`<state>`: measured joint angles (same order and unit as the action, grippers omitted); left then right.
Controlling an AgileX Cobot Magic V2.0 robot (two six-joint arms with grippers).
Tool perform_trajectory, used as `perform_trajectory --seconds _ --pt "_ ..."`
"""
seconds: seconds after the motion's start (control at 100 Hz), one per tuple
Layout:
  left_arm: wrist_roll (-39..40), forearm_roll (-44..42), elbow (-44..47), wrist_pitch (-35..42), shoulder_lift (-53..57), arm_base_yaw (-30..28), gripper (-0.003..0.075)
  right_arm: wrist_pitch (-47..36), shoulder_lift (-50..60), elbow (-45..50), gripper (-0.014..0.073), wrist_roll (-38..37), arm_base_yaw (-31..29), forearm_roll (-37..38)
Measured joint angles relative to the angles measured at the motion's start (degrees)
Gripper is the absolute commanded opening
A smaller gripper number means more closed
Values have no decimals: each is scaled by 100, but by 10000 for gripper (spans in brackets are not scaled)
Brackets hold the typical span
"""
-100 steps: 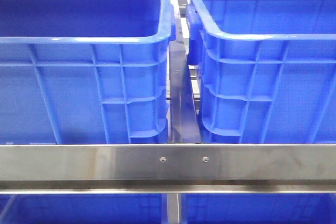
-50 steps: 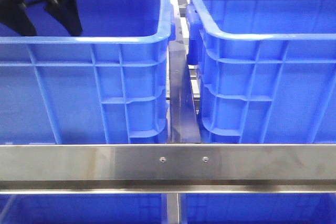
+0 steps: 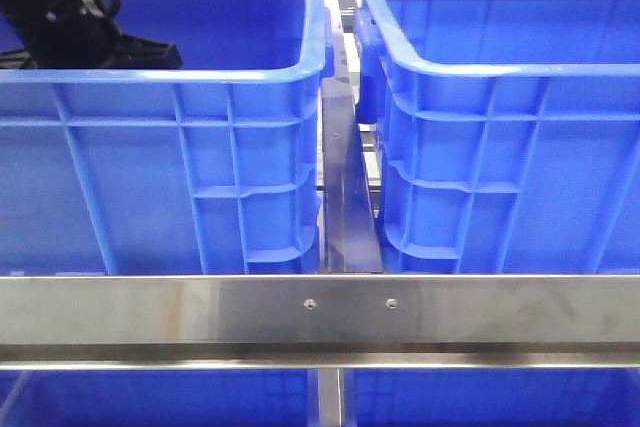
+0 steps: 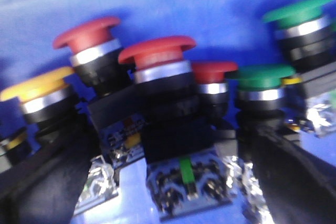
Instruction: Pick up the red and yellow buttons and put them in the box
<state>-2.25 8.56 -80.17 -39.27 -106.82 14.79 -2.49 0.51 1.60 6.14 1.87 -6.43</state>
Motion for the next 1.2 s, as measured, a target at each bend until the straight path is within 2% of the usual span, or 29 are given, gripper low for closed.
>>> perform_trajectory --seconds 0.11,0.23,0.49,0.6,0.68,0.97,1.2 --pt "0 0 0 4 -33 0 548 0 0 0 -68 0 0 0" --pt "0 0 0 13 -33 0 463 0 0 0 -68 0 0 0" --pt "0 12 0 25 -33 0 128 0 0 0 -68 0 0 0" --pt "0 12 -11 25 -33 0 29 0 0 0 -68 0 0 0" --pt "0 12 -11 25 -21 0 -15 0 0 0 -68 0 0 0" --pt "-24 12 -11 -45 722 0 -19 0 0 0 -68 0 0 0" --pt "-279 1 -11 -506 1706 229 -19 0 0 0 -68 0 0 0"
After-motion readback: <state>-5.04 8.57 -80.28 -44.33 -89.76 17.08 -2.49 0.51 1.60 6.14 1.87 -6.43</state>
